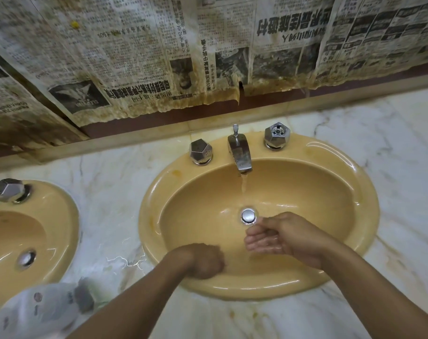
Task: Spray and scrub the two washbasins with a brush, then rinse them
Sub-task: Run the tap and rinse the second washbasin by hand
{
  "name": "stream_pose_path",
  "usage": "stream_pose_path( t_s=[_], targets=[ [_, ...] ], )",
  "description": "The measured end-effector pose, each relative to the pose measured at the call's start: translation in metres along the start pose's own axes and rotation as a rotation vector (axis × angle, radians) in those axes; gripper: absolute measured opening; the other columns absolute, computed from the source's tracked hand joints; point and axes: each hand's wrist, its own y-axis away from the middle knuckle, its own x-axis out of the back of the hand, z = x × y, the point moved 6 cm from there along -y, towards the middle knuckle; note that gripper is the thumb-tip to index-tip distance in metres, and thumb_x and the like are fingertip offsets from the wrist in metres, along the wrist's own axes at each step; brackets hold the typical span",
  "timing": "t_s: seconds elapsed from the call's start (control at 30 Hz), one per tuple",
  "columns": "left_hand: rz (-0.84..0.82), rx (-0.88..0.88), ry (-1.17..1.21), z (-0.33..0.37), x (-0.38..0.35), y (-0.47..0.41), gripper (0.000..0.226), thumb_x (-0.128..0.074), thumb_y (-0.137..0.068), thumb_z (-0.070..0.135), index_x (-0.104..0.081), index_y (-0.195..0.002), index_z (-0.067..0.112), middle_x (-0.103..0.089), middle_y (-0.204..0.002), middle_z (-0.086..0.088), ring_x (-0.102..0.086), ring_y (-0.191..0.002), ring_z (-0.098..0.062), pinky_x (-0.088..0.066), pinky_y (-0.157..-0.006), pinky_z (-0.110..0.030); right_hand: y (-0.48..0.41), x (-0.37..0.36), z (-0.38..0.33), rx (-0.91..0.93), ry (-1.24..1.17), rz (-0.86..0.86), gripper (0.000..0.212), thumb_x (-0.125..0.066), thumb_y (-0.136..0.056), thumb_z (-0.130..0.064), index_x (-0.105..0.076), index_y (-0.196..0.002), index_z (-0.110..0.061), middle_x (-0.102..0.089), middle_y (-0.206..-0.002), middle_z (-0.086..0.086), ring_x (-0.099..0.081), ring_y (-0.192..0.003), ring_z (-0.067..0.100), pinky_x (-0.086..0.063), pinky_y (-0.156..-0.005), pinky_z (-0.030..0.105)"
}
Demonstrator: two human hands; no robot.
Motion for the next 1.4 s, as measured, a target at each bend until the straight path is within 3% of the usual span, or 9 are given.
stream_pose_path(
  t_s=[0.1,0.17,0.27,0.47,0.67,0.87,1.13,1.27,1.4],
  targets=[
    [0.027,-0.06,0.232,0.006,0.0,0.008,0.042,-0.033,-0.101,0.057,-0.059,-0.113,0.027,-0.061,-0.124,0.006,-0.055,-0.114,-0.019,-0.038,-0.115,-0.046,-0.005,0.031,0.001,0.084,-0.233,0.163,0.038,-0.049,-0.106,-0.021,-0.067,-0.11,0.012,-0.073,-0.105,0.028,-0.074,-0.1,0.037,-0.059,-0.092,0.042],
    [0.063,-0.121,0.295,0.006,0.003,0.024,0.048,-0.033,-0.09,0.069,-0.057,-0.096,0.028,-0.057,-0.1,0.01,-0.051,-0.094,-0.015,-0.043,-0.107,-0.039,-0.007,0.047,0.001,0.132,-0.386,0.228,0.039,-0.046,-0.107,-0.021,-0.064,-0.112,0.013,-0.073,-0.106,0.029,-0.073,-0.1,0.038,-0.06,-0.087,0.04],
    [0.105,0.015,0.11,-0.03,0.004,0.041,0.047,-0.029,-0.108,0.047,-0.063,-0.111,0.014,-0.063,-0.107,0.0,-0.055,-0.099,-0.021,-0.044,-0.093,-0.036,-0.01,0.055,0.001,0.162,-0.524,0.229,0.04,-0.045,-0.107,-0.02,-0.063,-0.114,0.015,-0.071,-0.108,0.031,-0.073,-0.102,0.04,-0.06,-0.086,0.04],
    [0.147,0.173,-0.117,-0.033,0.005,0.019,0.057,-0.024,-0.103,0.048,-0.063,-0.13,0.018,-0.062,-0.138,-0.005,-0.058,-0.125,-0.029,-0.044,-0.105,-0.039,-0.015,0.05,0.001,0.176,-0.577,0.194,0.041,-0.045,-0.107,-0.022,-0.062,-0.117,0.014,-0.071,-0.111,0.031,-0.071,-0.105,0.041,-0.06,-0.087,0.042],
    [0.151,-0.02,0.295,0.005,0.003,0.021,0.039,-0.035,-0.107,0.046,-0.056,-0.083,0.023,-0.054,-0.079,0.007,-0.049,-0.08,-0.017,-0.039,-0.074,-0.033,-0.021,0.055,-0.001,0.179,-0.605,0.191,0.041,-0.044,-0.107,-0.022,-0.063,-0.117,0.013,-0.071,-0.112,0.03,-0.071,-0.105,0.04,-0.06,-0.087,0.041],
    [0.308,0.199,-0.122,-0.045,0.006,0.024,0.042,-0.027,-0.108,0.033,-0.065,-0.117,0.019,-0.067,-0.127,-0.005,-0.059,-0.116,-0.032,-0.041,-0.099,-0.037,-0.04,0.045,-0.017,0.173,-0.675,0.165,0.041,-0.042,-0.107,-0.023,-0.062,-0.118,0.012,-0.07,-0.113,0.03,-0.071,-0.105,0.041,-0.056,-0.097,0.044],
    [0.372,0.151,-0.115,-0.03,-0.002,0.022,0.045,-0.022,-0.112,0.033,-0.06,-0.124,0.014,-0.061,-0.135,-0.007,-0.056,-0.121,-0.032,-0.034,-0.098,-0.037,-0.09,-0.003,-0.063,0.119,-1.042,-0.039,0.038,-0.049,-0.106,-0.025,-0.059,-0.125,0.006,-0.068,-0.116,0.028,-0.075,-0.089,0.039,-0.063,-0.082,0.044],
    [0.37,0.143,-0.109,-0.032,-0.003,0.021,0.046,-0.021,-0.111,0.034,-0.06,-0.126,0.015,-0.061,-0.136,-0.007,-0.056,-0.122,-0.031,-0.033,-0.104,-0.037,-0.066,-0.011,-0.07,0.122,-0.726,-0.1,0.038,-0.043,-0.107,-0.023,-0.063,-0.12,0.007,-0.073,-0.106,0.026,-0.075,-0.091,0.035,-0.062,-0.082,0.039],
    [0.292,0.153,0.014,-0.033,0.003,0.015,0.048,-0.026,-0.109,0.037,-0.065,-0.123,0.013,-0.065,-0.132,-0.009,-0.059,-0.119,-0.03,-0.044,-0.101,-0.037,-0.027,-0.013,-0.028,0.015,0.033,-0.105,0.042,-0.045,-0.108,-0.025,-0.066,-0.115,0.012,-0.073,-0.109,0.025,-0.072,-0.105,0.038,-0.055,-0.1,0.048]
  ],
)
